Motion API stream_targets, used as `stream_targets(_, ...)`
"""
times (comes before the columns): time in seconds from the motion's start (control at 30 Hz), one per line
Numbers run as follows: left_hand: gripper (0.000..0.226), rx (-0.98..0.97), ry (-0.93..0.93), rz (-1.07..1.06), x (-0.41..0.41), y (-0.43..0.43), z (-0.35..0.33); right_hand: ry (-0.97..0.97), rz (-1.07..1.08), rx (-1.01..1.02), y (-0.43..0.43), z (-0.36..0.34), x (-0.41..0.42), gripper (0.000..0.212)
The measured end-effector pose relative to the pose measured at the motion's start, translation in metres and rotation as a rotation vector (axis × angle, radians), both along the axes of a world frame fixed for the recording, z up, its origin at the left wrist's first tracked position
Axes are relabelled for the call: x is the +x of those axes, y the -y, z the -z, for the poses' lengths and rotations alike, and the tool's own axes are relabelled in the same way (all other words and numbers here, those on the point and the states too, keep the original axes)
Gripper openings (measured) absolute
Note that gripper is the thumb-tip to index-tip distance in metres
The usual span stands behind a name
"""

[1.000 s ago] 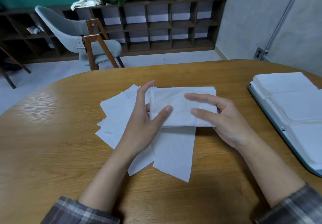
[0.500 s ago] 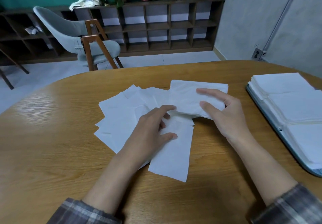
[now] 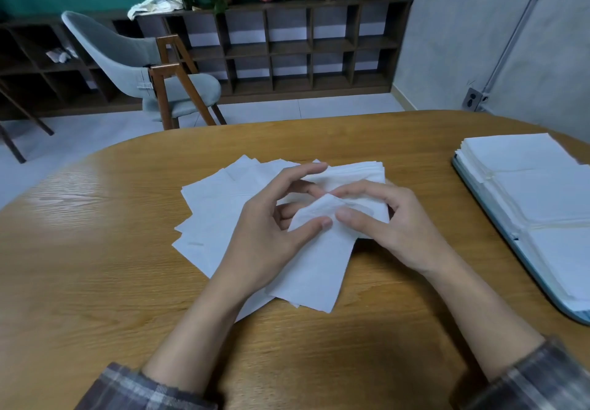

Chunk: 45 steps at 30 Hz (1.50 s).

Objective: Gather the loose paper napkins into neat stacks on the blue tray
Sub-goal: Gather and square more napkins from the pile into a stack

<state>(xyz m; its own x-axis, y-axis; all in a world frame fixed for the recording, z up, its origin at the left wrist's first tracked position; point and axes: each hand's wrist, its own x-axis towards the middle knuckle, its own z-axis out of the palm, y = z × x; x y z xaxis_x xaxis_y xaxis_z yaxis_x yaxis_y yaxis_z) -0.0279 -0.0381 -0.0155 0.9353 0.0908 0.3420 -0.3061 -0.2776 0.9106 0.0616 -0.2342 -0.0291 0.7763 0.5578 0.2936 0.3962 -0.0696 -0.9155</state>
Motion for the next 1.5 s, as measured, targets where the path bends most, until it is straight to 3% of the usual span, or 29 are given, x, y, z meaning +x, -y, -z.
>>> stream_targets(0.17, 0.081, 0.020, -0.011, -0.037, 0.000, 0.001, 0.001, -0.026, 0.139, 0.049, -0.004, 0.003, 0.003, 0.006)
stream_targets(0.3, 0.071, -0.055, -0.053, -0.172, 0.003, -0.006, -0.001, -0.138, 0.278, 0.162, 0.002, -0.001, 0.009, 0.010)
stream_targets(0.4, 0.055, -0.156, -0.062, -0.228, 0.003, -0.012, -0.004, -0.211, 0.208, 0.139, 0.006, -0.002, 0.010, 0.019)
stream_targets(0.67, 0.051, -0.012, 0.040, -0.252, 0.001, -0.015, -0.011, -0.284, -0.141, 0.102, 0.000, -0.004, 0.001, 0.052)
stream_targets(1.03, 0.048, 0.008, 0.048, -0.333, 0.003, -0.013, -0.002, -0.225, -0.041, 0.132, -0.010, -0.008, -0.009, 0.038)
stream_targets(1.17, 0.057, 0.031, 0.024, -0.404, 0.003, -0.013, -0.003, -0.256, -0.031, 0.279, -0.006, -0.013, -0.005, 0.063)
stream_targets(1.27, 0.061, -0.218, -0.172, -0.224, 0.000, -0.012, -0.011, -0.394, -0.068, 0.448, -0.004, -0.017, -0.004, 0.073)
stream_targets(1.37, 0.059, -0.296, -0.274, -0.121, 0.000, -0.013, -0.011, -0.376, -0.034, 0.395, -0.005, -0.015, -0.003, 0.075)
stream_targets(1.5, 0.055, -0.235, -0.219, -0.214, 0.000, -0.012, -0.010, -0.332, -0.038, 0.300, -0.003, -0.011, -0.001, 0.072)
